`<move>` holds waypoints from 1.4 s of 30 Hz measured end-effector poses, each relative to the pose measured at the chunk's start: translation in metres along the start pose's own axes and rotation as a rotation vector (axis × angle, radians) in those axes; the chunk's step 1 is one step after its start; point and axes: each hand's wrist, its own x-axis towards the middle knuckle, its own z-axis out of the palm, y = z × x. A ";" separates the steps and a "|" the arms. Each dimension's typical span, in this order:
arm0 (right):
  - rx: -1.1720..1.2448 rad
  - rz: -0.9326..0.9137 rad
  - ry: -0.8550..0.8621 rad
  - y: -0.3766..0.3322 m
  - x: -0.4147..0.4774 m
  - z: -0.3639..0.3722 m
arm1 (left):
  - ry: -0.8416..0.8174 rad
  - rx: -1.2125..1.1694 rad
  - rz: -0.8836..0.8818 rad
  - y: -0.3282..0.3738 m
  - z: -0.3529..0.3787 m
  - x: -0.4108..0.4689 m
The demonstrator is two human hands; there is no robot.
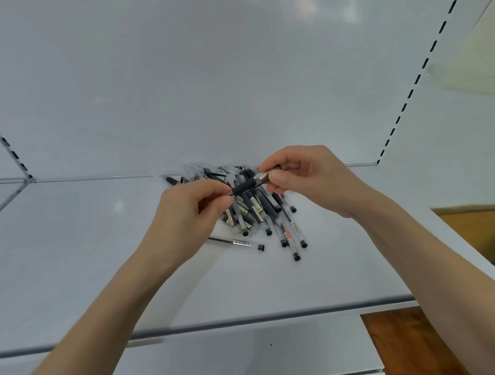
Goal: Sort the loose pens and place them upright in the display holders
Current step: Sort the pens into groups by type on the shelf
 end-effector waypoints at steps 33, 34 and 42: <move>-0.908 0.253 0.106 0.012 0.072 0.119 | -0.090 0.660 -0.293 -0.116 -0.085 0.008; -0.895 0.240 0.134 0.012 0.071 0.119 | -0.059 0.591 -0.270 -0.115 -0.084 0.009; -0.278 0.159 0.110 -0.008 0.043 0.132 | 0.005 -0.456 -0.438 -0.090 -0.070 0.025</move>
